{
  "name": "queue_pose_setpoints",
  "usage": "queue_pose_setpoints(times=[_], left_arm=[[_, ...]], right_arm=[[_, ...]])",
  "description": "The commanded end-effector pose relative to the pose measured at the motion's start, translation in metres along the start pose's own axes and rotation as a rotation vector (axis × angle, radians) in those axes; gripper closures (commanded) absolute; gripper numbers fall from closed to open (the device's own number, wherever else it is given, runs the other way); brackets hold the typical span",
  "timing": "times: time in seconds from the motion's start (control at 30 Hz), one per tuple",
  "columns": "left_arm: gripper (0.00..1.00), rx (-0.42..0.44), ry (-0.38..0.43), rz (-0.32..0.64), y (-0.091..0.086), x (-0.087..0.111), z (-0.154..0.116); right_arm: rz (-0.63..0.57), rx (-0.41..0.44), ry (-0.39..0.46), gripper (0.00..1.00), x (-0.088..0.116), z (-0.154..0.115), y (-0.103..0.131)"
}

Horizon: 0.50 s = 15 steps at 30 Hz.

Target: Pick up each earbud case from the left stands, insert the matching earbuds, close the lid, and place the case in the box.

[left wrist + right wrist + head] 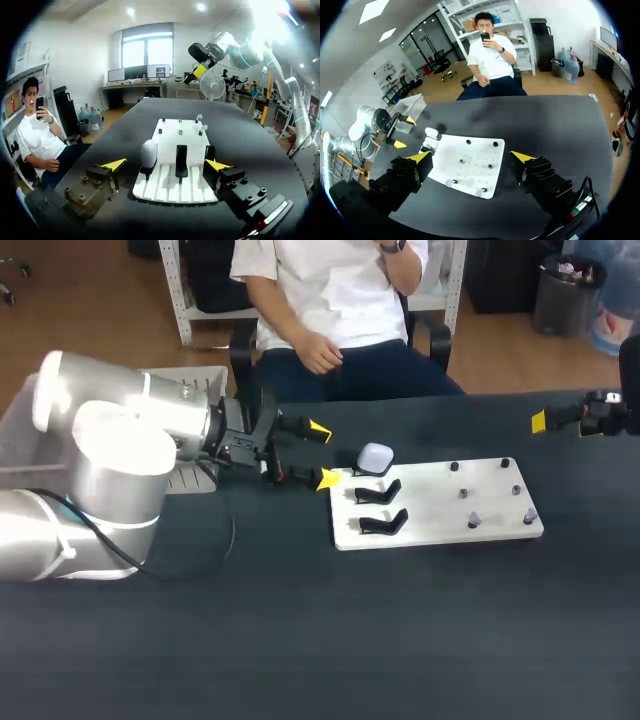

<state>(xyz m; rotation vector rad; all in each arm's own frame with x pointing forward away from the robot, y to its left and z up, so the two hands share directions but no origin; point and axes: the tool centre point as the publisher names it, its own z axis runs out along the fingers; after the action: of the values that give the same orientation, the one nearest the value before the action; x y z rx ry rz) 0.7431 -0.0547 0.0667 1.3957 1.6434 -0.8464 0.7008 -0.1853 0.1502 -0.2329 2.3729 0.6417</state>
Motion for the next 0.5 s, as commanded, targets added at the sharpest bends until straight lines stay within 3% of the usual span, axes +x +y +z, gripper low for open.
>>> queue_pose_setpoints(times=[0.03, 0.5], left_arm=[[0.00, 0.020, 0.012, -0.013, 0.016, 0.001, 0.023], [0.00, 0.039, 0.036, -0.045, 0.022, 0.005, 0.054]], right_arm=[[-0.001, 0.001, 0.000, 0.00, 0.000, 0.000, 0.000], [-0.001, 0.001, 0.000, 0.00, 0.000, 0.000, 0.000]])
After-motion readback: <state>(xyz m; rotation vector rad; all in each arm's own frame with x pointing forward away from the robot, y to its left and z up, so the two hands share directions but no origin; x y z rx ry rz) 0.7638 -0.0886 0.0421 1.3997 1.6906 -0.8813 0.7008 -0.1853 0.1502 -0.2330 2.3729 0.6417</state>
